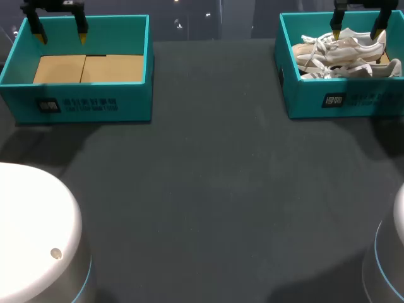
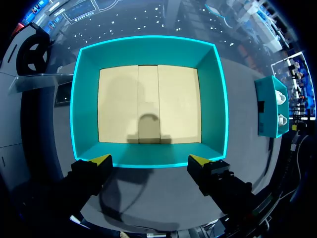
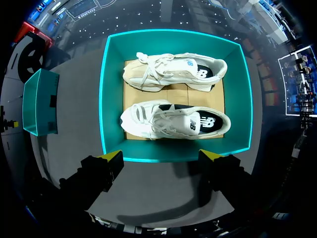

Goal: Take the shoe out of the shoebox, open the shoe tongue, remove and reinsert the insole, then place the shoe into the shoebox

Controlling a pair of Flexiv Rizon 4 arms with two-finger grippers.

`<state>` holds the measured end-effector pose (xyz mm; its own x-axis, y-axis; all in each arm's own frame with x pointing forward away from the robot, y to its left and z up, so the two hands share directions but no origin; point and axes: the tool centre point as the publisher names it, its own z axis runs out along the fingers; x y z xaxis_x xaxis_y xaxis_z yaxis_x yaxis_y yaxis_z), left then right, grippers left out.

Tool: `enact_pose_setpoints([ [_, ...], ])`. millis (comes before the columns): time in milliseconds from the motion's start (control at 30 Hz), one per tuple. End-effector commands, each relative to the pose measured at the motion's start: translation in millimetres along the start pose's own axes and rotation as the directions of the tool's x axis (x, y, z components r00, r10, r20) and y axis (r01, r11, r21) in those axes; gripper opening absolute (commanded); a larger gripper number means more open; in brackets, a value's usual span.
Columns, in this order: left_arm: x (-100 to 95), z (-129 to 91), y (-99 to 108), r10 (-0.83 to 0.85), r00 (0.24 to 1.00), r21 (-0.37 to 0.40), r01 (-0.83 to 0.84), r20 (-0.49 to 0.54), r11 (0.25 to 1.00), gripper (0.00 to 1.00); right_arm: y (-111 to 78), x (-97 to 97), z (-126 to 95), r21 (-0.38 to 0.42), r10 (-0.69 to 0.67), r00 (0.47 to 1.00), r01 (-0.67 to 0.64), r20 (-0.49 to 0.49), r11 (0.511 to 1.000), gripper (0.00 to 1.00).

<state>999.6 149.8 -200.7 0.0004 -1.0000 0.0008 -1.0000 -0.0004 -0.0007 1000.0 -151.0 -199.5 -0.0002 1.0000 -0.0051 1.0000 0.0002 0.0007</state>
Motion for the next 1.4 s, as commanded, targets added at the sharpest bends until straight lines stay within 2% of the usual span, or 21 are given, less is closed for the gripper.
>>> enact_pose_setpoints([
  [33, 0.0, -0.5, -0.1, 0.000, 1.000, 0.000, 0.000, 0.001, 1.000, 1.00, 0.0, 0.0, 0.0, 0.000, 0.000, 1.000, 0.000, 0.000, 1.000, 1.00],
  [467, 0.0, -0.5, -0.1, 0.000, 1.000, 0.000, 0.000, 0.001, 1.000, 1.00, 0.3, -5.0, -1.4, -0.006, 0.004, 1.000, -0.004, 0.014, 1.000, 1.00],
  [733, 0.0, -0.5, -0.1, 0.000, 1.000, 0.000, 0.000, 0.001, 1.000, 1.00, 3.9, -41.6, -0.2, -0.014, 0.015, 0.999, -0.014, 0.045, 1.000, 1.00],
  [1000, 0.0, -0.5, -0.1, 0.000, 1.000, 0.000, 0.000, 0.001, 1.000, 1.00, 8.1, -77.3, 21.5, -0.016, 0.001, 0.997, 0.000, 0.082, 1.000, 1.00],
  [1400, 0.0, -0.5, -0.1, 0.000, 1.000, 0.000, 0.000, 0.001, 1.000, 1.00, 15.9, -115.2, 64.1, 0.004, 0.004, 0.995, -0.004, 0.099, 1.000, 1.00],
])
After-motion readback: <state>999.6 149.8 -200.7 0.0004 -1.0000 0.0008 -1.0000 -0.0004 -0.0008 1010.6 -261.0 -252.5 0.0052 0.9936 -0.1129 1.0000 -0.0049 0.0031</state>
